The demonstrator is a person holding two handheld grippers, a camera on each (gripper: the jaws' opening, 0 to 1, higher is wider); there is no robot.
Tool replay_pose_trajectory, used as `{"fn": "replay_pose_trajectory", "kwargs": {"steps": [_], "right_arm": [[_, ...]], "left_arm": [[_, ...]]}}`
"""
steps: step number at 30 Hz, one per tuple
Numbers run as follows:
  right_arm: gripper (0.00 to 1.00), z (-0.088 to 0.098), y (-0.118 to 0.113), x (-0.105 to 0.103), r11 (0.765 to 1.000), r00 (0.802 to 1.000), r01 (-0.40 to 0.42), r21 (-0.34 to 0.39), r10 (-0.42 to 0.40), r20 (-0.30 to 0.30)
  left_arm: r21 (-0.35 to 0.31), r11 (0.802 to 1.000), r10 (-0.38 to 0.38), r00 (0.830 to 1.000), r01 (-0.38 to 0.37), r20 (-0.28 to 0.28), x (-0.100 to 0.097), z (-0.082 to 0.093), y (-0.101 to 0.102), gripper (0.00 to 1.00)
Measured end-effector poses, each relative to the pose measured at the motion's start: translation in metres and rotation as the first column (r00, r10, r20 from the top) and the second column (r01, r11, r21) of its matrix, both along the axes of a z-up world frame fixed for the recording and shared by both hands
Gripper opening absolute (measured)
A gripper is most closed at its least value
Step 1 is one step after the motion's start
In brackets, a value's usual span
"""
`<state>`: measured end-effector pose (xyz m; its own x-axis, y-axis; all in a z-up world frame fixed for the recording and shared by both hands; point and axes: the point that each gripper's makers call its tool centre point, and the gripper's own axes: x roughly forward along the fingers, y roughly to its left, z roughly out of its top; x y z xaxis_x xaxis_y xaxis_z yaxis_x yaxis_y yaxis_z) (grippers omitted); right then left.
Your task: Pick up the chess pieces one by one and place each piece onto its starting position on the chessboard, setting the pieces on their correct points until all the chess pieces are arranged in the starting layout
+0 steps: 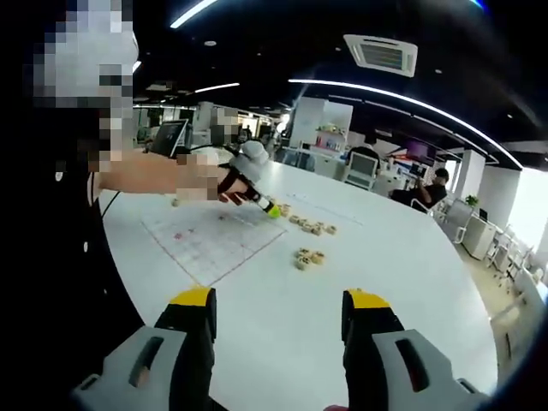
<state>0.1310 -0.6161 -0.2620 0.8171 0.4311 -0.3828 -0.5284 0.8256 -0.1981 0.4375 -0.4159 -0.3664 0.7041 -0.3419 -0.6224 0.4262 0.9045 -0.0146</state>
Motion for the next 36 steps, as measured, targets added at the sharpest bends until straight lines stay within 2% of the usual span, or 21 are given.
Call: {"fn": "replay_pose_trajectory", "kwargs": {"steps": [7,14,21,26,31,36], "right_arm": [[0.59,0.000,-0.002,-0.002,1.000,1.000,0.005,0.009,-0.005,0.005],[0.59,0.002,0.006,0.004,1.000,0.999,-0.029,0.007,0.029,0.014],[0.59,0.004,0.028,0.016,0.994,0.994,-0.106,0.004,0.106,0.026],[0.58,0.004,0.046,0.023,0.987,0.987,-0.158,0.013,0.158,0.031],[0.58,0.003,0.063,0.027,0.978,0.978,-0.209,0.013,0.209,0.030],[0.58,0.005,0.075,0.030,0.971,0.971,-0.239,0.012,0.238,0.031]], "left_arm": [[-0.019,1.000,0.021,1.000,-0.021,0.002,-0.001,0.005,0.004,0.20],[-0.047,0.998,0.040,0.998,-0.038,0.054,-0.015,0.029,0.025,0.20],[-0.077,0.994,0.091,0.989,-0.082,0.120,-0.044,0.062,0.069,0.20],[-0.099,0.989,0.126,0.982,-0.112,0.144,-0.071,0.074,0.103,0.20],[-0.097,0.981,0.183,0.971,-0.169,0.155,-0.093,0.074,0.141,0.20],[-0.079,0.975,0.218,0.966,-0.209,0.141,-0.113,0.062,0.171,0.20]]}}
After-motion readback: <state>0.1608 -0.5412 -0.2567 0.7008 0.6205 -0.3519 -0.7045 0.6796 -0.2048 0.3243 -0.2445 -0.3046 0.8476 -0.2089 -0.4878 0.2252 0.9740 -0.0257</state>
